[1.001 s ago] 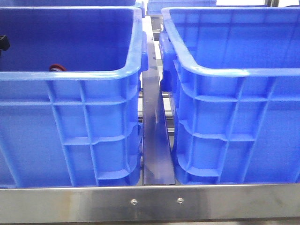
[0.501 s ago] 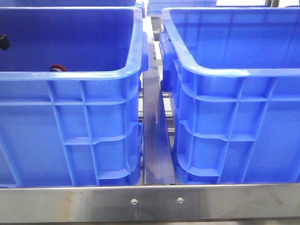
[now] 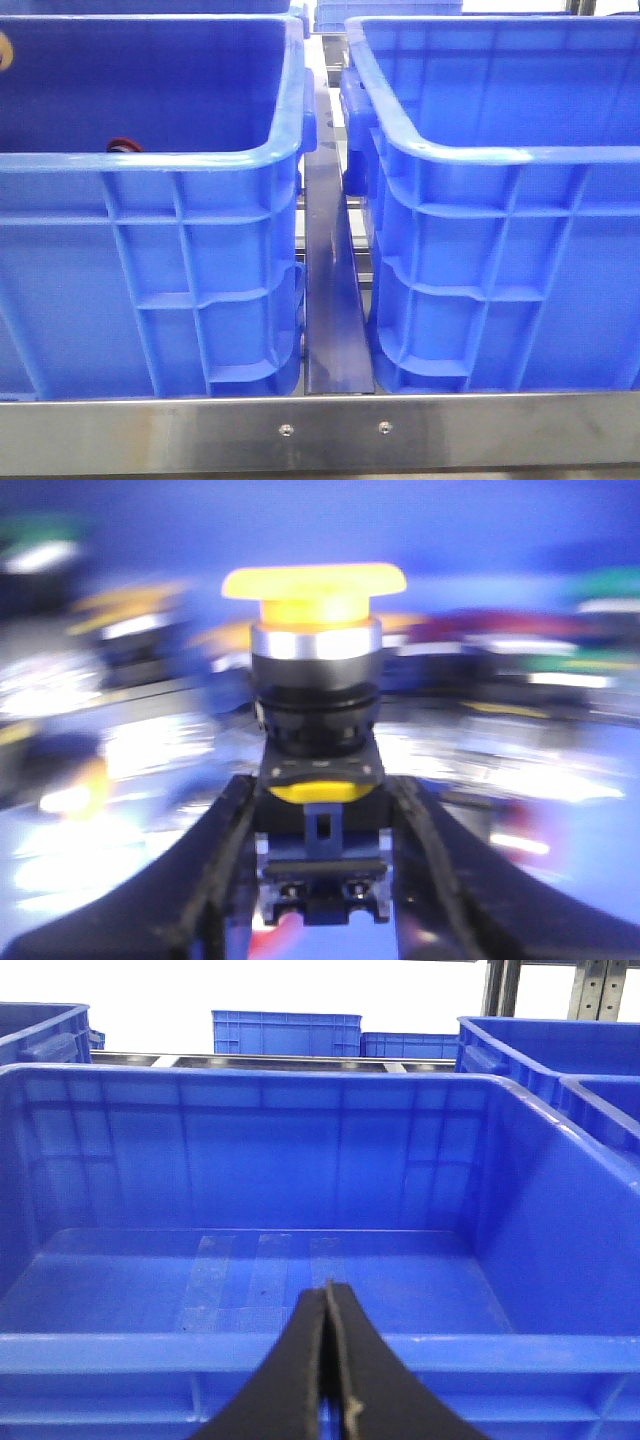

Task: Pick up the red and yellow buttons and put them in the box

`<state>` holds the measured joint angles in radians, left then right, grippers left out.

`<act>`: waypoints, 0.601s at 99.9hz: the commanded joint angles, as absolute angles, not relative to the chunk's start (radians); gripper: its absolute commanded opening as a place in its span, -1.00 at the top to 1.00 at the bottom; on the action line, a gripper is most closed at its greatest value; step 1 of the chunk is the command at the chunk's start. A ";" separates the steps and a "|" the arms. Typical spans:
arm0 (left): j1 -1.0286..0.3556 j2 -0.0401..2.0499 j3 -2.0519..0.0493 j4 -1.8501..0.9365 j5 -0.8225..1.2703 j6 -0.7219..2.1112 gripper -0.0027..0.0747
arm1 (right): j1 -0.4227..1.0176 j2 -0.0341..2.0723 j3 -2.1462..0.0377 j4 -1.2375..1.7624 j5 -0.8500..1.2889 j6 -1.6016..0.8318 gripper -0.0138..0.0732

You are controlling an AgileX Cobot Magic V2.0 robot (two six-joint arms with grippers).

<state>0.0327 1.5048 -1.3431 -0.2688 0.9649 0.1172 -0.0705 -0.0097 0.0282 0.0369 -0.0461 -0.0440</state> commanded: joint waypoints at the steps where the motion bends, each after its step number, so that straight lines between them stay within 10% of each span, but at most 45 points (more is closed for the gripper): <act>1: 0.033 1.436 -1.357 -0.310 0.931 0.136 0.64 | -0.071 -0.030 0.033 0.037 -0.122 -0.051 0.90; 60: -0.269 1.406 -1.357 -0.734 1.142 0.740 0.64 | -0.071 -0.030 0.033 0.037 -0.122 -0.051 0.90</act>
